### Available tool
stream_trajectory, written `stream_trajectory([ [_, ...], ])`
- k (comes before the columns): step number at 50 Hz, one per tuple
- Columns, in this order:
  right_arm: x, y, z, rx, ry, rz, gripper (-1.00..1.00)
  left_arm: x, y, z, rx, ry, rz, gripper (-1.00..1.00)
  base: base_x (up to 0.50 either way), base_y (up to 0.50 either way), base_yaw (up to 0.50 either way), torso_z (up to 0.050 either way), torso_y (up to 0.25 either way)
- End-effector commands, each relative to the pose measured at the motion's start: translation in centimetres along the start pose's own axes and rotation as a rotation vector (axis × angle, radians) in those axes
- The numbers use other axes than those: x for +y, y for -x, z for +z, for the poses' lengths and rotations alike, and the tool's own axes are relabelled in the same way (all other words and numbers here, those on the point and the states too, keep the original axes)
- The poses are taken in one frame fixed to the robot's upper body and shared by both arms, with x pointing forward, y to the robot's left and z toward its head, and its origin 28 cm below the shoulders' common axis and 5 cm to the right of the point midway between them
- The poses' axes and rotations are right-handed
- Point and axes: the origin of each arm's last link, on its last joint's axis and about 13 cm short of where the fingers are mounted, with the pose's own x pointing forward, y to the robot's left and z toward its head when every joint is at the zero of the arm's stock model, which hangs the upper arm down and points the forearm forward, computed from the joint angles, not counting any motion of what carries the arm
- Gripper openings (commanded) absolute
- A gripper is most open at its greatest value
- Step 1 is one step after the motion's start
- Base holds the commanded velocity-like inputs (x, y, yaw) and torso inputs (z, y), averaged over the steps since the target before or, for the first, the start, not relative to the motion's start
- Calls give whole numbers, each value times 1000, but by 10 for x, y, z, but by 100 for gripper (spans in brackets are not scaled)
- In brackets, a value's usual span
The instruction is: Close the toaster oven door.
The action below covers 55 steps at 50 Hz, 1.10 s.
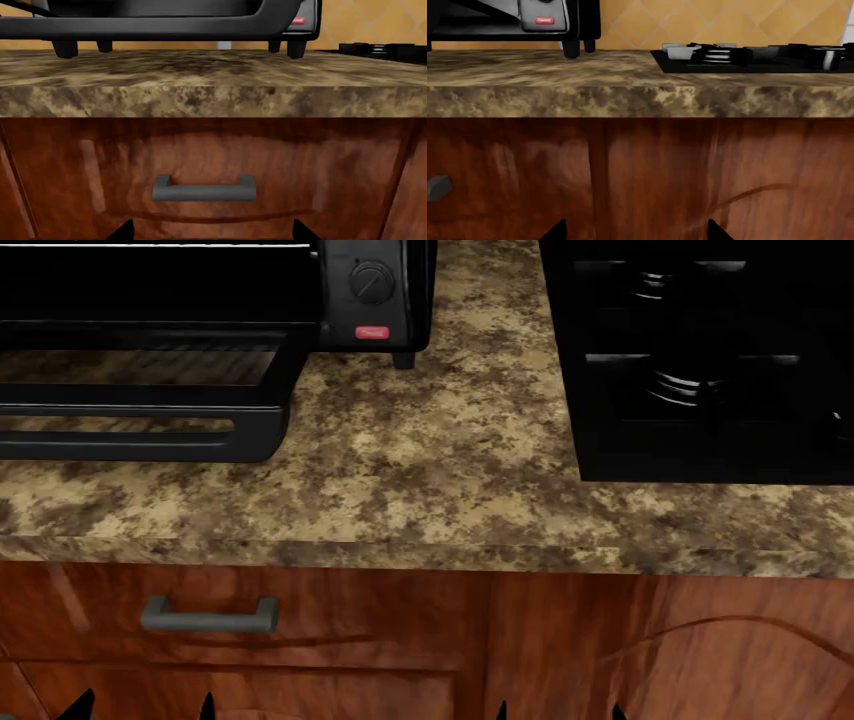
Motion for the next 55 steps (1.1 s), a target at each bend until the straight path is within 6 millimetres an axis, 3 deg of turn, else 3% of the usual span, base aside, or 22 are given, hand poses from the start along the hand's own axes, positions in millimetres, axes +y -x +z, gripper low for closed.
stream_trajectory([
  [1,0,0,0,0,0,0,100,0,0,0,0,0,0,100,0,0,0,0,0],
  [7,0,1,-2,4,-3,11,100,2,1,3,-13,31,-18,100,0,0,0,0,0],
  [13,2,1,3,-10,-6,18,100,0,-1,14,-34,-10,-31,100,0,0,0,50,50],
  [41,4,5,24,-71,-9,24,100,3,2,27,-50,-8,-41,100,0,0,0,50,12],
  [47,-15,-4,86,-254,63,-66,100,23,-14,65,-25,-20,-11,100,0,0,0,0,0],
  [55,-47,-10,184,-502,150,-130,100,47,-33,119,-68,-29,31,100,0,0,0,0,0],
])
